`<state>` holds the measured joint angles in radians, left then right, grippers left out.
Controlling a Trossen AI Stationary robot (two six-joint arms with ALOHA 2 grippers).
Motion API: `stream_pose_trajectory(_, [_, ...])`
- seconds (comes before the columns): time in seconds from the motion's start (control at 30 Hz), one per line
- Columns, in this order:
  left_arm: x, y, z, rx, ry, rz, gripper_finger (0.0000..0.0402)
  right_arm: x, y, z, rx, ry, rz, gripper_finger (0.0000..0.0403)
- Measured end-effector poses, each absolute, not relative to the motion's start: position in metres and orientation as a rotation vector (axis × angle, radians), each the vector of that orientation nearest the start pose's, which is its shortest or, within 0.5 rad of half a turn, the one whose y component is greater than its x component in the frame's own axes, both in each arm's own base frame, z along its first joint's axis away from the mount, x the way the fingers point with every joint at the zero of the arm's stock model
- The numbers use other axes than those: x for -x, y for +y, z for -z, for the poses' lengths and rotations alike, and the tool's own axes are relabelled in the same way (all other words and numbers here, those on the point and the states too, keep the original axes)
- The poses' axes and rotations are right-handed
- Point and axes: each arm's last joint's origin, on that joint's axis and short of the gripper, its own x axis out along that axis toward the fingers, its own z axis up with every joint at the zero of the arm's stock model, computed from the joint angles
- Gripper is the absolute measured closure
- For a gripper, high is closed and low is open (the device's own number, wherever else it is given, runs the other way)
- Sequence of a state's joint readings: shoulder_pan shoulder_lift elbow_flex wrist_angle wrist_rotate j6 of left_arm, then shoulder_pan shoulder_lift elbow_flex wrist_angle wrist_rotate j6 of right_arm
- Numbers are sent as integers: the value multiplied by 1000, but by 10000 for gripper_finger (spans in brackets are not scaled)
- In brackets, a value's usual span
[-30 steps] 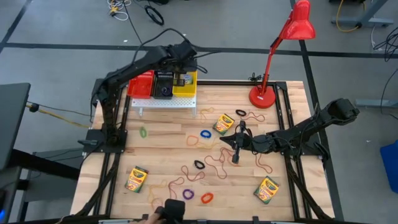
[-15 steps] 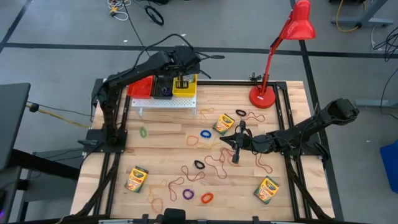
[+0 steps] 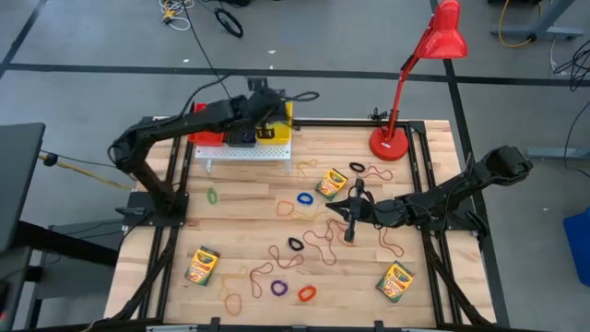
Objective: Pick & Place Office Desk Supplies
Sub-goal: Adjust the crayon box in the yellow bin
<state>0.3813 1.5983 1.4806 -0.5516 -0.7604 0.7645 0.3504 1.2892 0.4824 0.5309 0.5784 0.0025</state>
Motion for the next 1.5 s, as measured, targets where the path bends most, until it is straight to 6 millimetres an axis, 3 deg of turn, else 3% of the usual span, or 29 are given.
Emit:
stream_pose_trajectory(0.17, [-307, 140, -311, -949, 1038, -861, 400, -239, 71, -198, 147, 234, 215, 396])
stream_pose_trajectory(0.53, [-298, 137, -268, -1150, 994, -900, 400, -240, 71, -202, 140, 201, 212, 396])
stream_pose_trajectory(1.1, [-298, 138, -270, -1216, 1010, -909, 397, -240, 71, -203, 154, 191, 211, 396])
stream_pose_trajectory(1.5, [-297, 138, -268, -1183, 1024, -929, 342, -240, 71, -203, 159, 192, 210, 396])
